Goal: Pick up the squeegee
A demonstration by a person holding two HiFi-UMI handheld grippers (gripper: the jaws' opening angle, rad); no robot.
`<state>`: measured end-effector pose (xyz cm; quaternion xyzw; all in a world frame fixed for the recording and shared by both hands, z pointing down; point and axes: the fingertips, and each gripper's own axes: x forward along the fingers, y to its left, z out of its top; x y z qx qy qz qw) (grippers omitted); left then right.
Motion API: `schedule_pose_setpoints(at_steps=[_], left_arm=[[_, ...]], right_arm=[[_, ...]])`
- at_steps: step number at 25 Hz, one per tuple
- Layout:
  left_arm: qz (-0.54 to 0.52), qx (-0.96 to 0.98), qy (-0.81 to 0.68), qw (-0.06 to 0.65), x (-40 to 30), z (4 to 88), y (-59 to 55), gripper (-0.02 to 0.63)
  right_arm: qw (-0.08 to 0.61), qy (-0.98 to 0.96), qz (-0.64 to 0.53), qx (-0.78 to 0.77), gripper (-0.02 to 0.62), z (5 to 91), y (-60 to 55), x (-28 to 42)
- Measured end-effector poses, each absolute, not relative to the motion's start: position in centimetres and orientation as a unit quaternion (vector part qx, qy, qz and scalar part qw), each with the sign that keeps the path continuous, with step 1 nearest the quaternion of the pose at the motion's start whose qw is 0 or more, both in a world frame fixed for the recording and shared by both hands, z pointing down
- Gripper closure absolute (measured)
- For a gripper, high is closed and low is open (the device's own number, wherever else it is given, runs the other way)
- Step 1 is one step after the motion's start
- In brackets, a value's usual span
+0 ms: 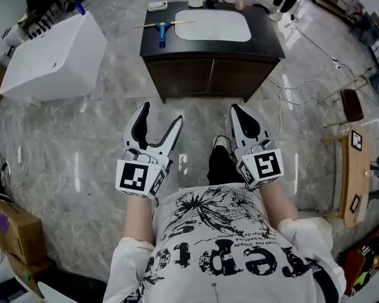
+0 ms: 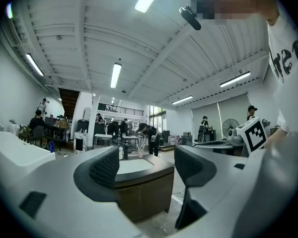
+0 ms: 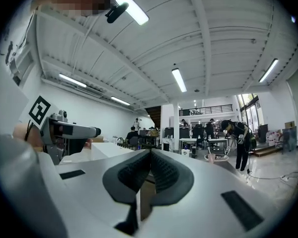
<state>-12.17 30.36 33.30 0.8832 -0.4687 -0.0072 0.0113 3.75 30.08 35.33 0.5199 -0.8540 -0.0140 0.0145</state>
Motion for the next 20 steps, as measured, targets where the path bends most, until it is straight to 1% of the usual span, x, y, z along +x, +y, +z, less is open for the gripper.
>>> schedule_pose_setpoints(at_steps=[5, 14, 20], left_arm=[[0.004, 0.866, -0.499, 0.018, -9.8, 34.0, 21.8, 0.27], [0.021, 0.837, -0.546, 0.021, -3.1, 33.1, 3.5, 0.27], [0.037, 0.822, -0.567, 0.032, -0.4, 34.2, -5.4, 0.27]], right_arm=[[0.02, -0.871, -0.006, 0.491, 0.583, 36.5, 20.6, 6.1], [0.025, -0.898, -0.005, 0.439, 0.583, 35.2, 0.4, 11.9], [0.026, -0.904, 0.002, 0.426, 0.583, 35.7, -9.2, 14.9]])
